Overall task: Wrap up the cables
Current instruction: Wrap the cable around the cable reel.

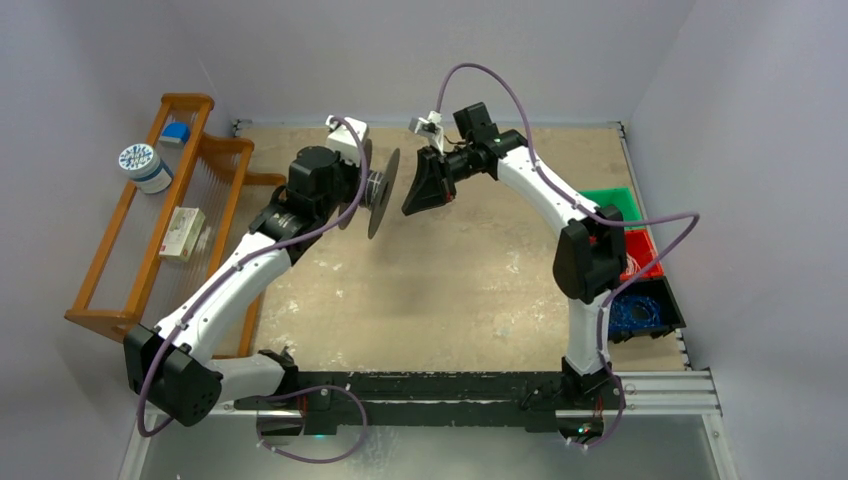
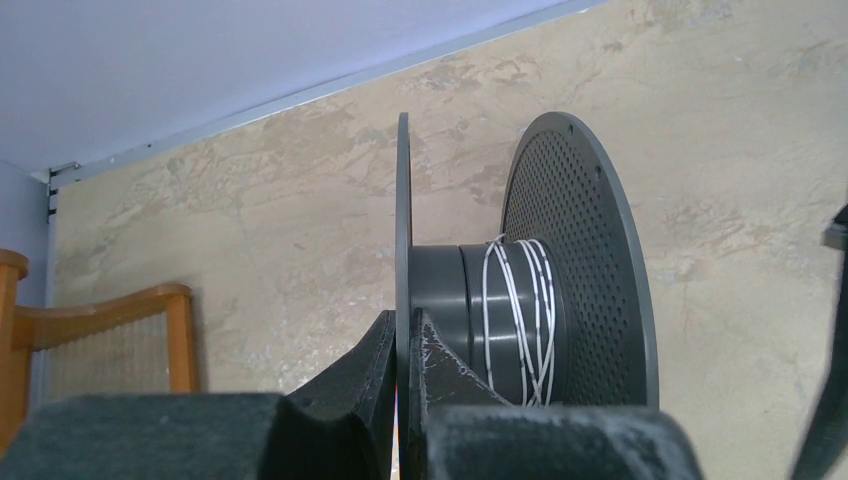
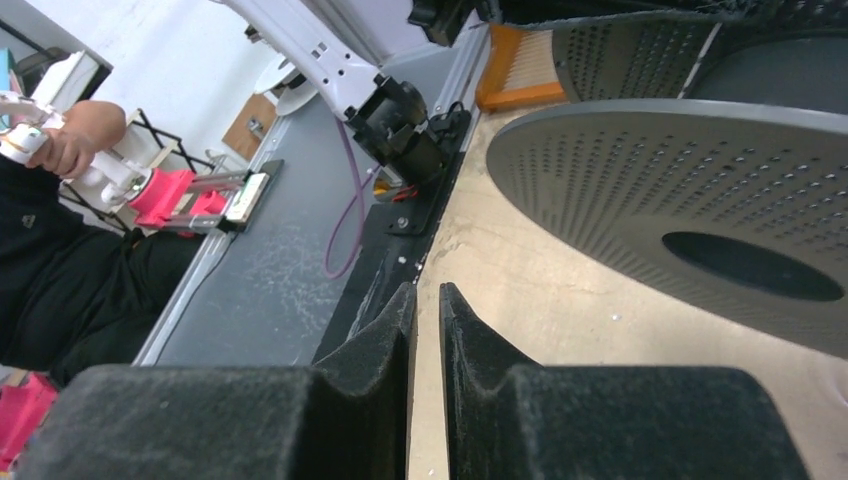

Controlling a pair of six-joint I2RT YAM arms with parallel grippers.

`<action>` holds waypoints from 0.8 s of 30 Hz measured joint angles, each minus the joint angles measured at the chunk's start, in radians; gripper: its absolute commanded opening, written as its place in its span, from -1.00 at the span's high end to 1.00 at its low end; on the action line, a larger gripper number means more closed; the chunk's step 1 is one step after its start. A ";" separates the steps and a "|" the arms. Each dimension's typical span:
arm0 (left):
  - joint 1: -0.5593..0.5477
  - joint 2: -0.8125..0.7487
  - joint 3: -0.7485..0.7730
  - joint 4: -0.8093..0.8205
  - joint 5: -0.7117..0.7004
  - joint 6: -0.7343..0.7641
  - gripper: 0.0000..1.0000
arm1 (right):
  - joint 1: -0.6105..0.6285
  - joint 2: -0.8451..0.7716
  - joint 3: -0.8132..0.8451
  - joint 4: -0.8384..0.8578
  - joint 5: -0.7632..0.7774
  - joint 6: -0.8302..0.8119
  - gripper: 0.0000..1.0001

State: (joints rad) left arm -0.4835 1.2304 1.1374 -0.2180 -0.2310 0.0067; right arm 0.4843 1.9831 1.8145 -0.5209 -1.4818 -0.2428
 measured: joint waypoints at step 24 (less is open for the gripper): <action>0.039 0.015 0.433 -0.177 0.177 -0.063 1.00 | 0.001 -0.245 -0.241 0.062 0.417 -0.290 0.20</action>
State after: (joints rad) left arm -0.4442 1.2453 1.5700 -0.3950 -0.0544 -0.0566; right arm 0.4850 1.7386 1.5730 -0.4587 -1.0649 -0.5323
